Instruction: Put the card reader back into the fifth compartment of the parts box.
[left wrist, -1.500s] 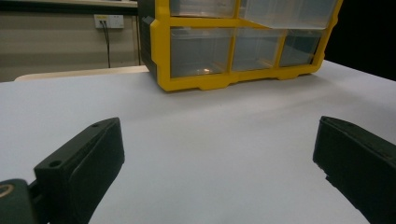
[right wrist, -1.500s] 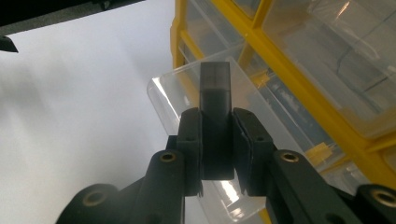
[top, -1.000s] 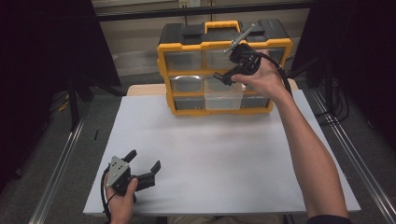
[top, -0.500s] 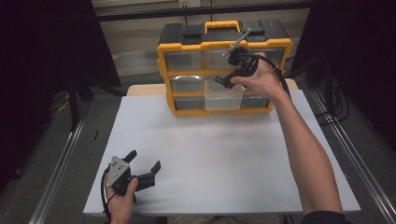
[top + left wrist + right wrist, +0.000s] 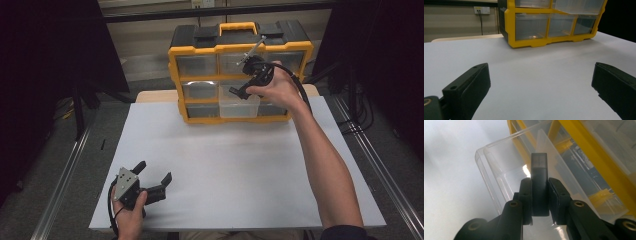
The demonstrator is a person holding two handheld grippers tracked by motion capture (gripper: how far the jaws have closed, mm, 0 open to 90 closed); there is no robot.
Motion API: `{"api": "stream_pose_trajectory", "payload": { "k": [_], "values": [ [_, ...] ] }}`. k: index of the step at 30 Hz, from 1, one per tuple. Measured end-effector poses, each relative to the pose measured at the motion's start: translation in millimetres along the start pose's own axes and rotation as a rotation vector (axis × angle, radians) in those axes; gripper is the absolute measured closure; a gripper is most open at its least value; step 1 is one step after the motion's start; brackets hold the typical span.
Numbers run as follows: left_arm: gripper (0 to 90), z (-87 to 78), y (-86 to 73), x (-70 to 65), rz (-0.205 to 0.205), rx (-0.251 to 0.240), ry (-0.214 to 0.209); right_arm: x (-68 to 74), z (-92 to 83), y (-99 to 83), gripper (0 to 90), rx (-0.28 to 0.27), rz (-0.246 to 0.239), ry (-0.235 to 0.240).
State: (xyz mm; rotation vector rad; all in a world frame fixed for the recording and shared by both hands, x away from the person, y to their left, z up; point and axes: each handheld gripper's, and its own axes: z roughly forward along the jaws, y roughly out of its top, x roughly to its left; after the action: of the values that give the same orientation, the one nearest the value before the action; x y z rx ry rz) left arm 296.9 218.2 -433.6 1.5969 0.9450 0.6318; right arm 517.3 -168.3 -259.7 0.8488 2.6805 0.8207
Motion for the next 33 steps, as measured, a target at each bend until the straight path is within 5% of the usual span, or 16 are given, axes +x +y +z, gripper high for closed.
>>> {"api": "stream_pose_trajectory", "payload": {
  "k": [12, 22, 33],
  "values": [
    [2.2, -0.1, -0.1, 0.0, -0.001, 0.001, -0.001, -1.0, 8.6, -3.3, 72.8, 0.023, 0.022, 0.0],
    [2.2, -0.4, 0.0, 0.1, 0.007, 0.006, -0.001, -3.2, -1.2, -7.2, 30.8, -0.064, 0.064, -0.062],
    [2.2, 0.6, 0.3, 0.2, 0.001, 0.004, 0.011, -5.1, -8.1, -15.1, 13.5, -0.142, 0.129, -0.104]
  ]
}}
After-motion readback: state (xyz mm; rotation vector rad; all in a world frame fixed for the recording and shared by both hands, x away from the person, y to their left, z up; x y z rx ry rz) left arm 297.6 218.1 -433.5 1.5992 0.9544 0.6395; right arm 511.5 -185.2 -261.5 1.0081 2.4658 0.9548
